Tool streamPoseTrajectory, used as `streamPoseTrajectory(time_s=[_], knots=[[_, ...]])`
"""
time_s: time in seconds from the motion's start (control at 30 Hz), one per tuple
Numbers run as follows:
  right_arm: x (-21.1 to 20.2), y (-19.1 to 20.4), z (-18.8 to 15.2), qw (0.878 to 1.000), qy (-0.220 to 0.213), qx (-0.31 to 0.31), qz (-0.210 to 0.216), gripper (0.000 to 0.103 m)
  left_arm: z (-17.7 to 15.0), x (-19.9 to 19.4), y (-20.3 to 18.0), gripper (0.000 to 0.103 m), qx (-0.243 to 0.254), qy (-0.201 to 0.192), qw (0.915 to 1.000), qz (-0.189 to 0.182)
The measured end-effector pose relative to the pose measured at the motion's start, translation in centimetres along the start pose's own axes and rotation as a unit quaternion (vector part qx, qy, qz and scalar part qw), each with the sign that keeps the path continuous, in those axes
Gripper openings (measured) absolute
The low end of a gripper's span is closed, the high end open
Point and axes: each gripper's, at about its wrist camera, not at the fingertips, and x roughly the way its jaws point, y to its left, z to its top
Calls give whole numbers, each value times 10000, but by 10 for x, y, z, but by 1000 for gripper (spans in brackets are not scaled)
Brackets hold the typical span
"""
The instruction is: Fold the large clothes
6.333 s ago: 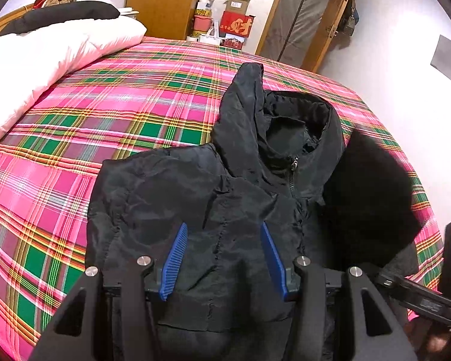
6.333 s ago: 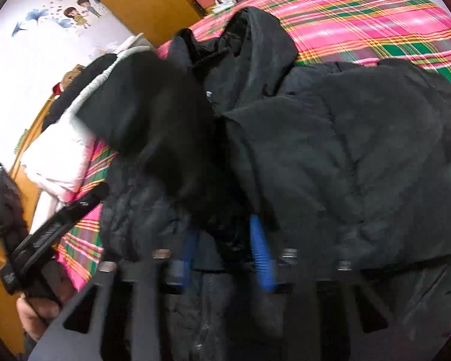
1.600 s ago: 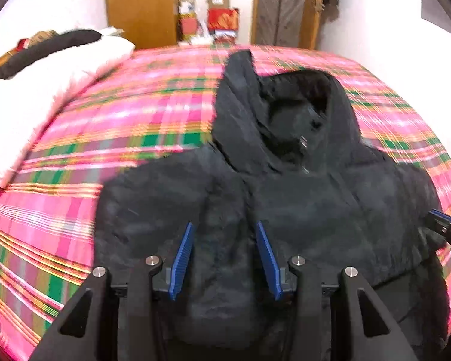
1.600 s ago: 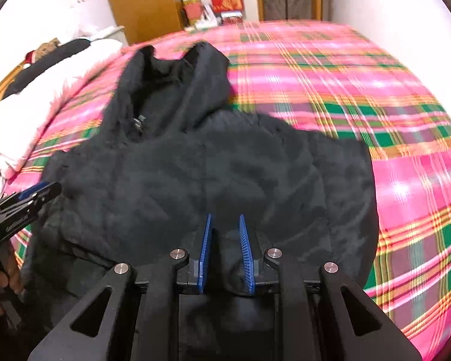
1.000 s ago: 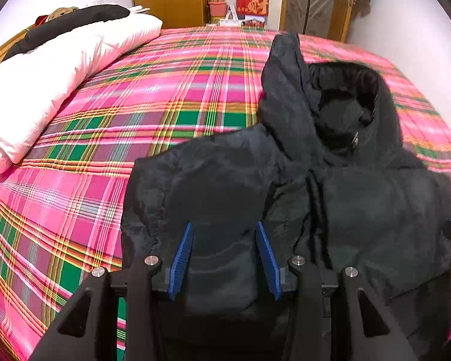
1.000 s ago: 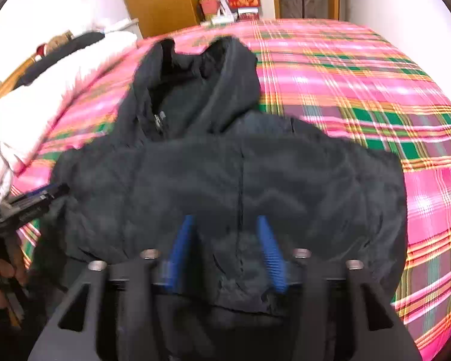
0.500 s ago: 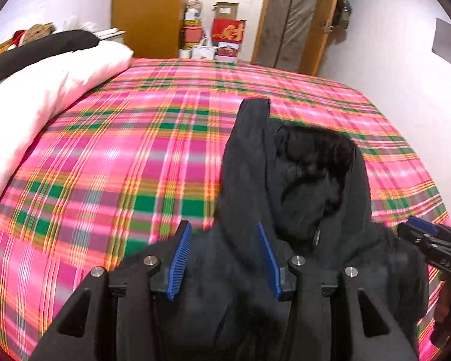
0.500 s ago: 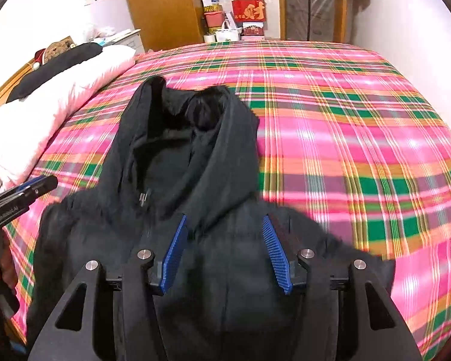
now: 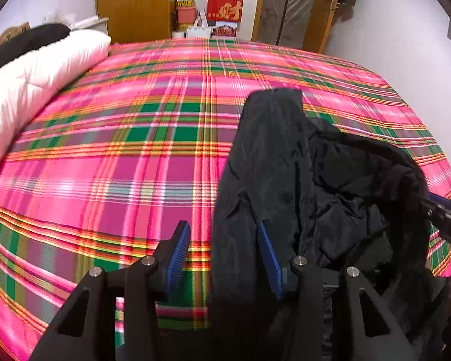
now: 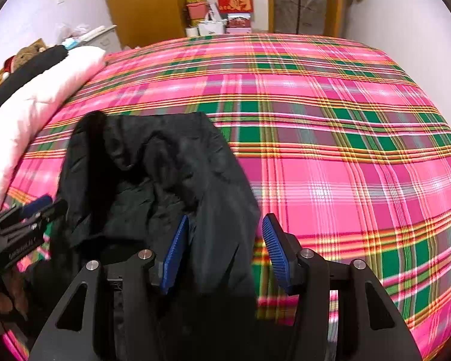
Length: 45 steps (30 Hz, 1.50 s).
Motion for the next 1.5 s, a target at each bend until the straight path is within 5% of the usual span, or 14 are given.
streamPoseTrajectory(time_s=[0.07,0.17,0.43,0.63,0.93,1.23,1.4,1.5], knots=[[5,1,-1,9999,105,-13,-14,15,-4,6,-1,13,-8,67,9999,-138],[-11,5,-6,9999,-122,-103,31,8,-9,-5,-4,5,25,-49,9997,-257],[-116,4,-38,9943,-876,91,594,7,-26,-103,5,4,-221,-785,9934,-802],[-173,-1,-96,9904,-1047,295,851,7,-75,-173,9,4,-234,-1147,9884,-968],[-178,-16,-185,9914,-439,805,937,8,-165,-206,28,5,-781,-805,9882,-1040],[-178,-20,-243,9904,104,939,1006,11,-236,-230,61,5,-1273,-298,9896,-598],[-194,-30,-262,9892,64,1082,983,32,-262,-258,86,6,-1609,-363,9856,-382],[-204,-24,-256,9894,-91,1052,997,32,-255,-273,86,6,-1622,-584,9840,-447]])
